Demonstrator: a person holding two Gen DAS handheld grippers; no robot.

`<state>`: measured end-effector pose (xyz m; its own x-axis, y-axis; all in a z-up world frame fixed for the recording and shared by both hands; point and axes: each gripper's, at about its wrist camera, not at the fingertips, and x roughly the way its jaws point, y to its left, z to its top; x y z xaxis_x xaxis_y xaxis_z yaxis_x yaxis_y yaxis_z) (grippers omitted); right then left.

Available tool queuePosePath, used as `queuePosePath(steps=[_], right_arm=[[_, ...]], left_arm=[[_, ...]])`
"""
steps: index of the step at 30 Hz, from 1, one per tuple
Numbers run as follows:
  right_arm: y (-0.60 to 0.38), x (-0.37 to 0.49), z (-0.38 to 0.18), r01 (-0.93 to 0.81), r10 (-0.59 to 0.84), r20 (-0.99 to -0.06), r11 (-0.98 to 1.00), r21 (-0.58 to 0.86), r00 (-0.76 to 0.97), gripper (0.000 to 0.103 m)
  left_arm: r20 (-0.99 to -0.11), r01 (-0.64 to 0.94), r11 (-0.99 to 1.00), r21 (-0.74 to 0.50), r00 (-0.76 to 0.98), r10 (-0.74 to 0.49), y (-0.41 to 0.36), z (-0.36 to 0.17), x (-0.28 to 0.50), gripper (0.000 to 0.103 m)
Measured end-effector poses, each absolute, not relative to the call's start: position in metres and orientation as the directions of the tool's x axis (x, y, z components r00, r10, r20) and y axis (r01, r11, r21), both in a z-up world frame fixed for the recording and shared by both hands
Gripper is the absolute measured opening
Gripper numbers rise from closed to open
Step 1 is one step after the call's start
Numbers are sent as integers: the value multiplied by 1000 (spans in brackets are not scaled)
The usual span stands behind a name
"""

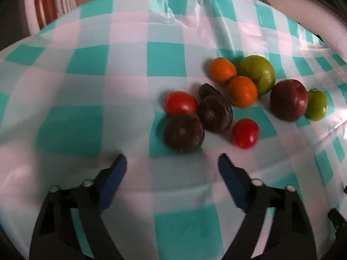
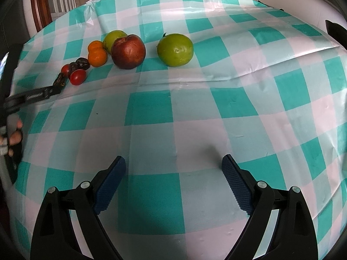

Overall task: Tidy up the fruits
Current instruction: 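Grasp the dark brown fruit with the left tool while the right tool grasps a red tomato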

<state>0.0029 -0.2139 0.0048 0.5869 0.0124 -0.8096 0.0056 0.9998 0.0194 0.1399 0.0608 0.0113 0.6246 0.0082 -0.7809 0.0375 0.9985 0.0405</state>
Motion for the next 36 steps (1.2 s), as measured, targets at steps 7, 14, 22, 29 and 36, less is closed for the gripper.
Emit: queuePosePath(steps=[7, 14, 22, 29, 36], right_arm=[[-213, 3, 4, 3, 12, -810, 1000, 17, 587, 88], [-170, 27, 11, -159, 126, -781, 987, 34, 612, 84], [-89, 99, 11, -329, 244, -778, 943, 52, 578, 61], [-50, 155, 8, -396, 295, -787, 915, 71, 541, 53], [-29, 162, 8, -402, 256, -788, 915, 12, 560, 36]], left_arm=[[-791, 76, 997, -12, 610, -56, 69, 11, 161, 43], [-767, 21, 995, -97, 635, -88, 86, 23, 113, 41], [-675, -70, 996, -57, 738, 13, 94, 46, 47, 41], [-685, -98, 989, -108, 728, -3, 102, 46, 56, 41], [-709, -87, 988, -127, 704, -29, 98, 35, 63, 41]])
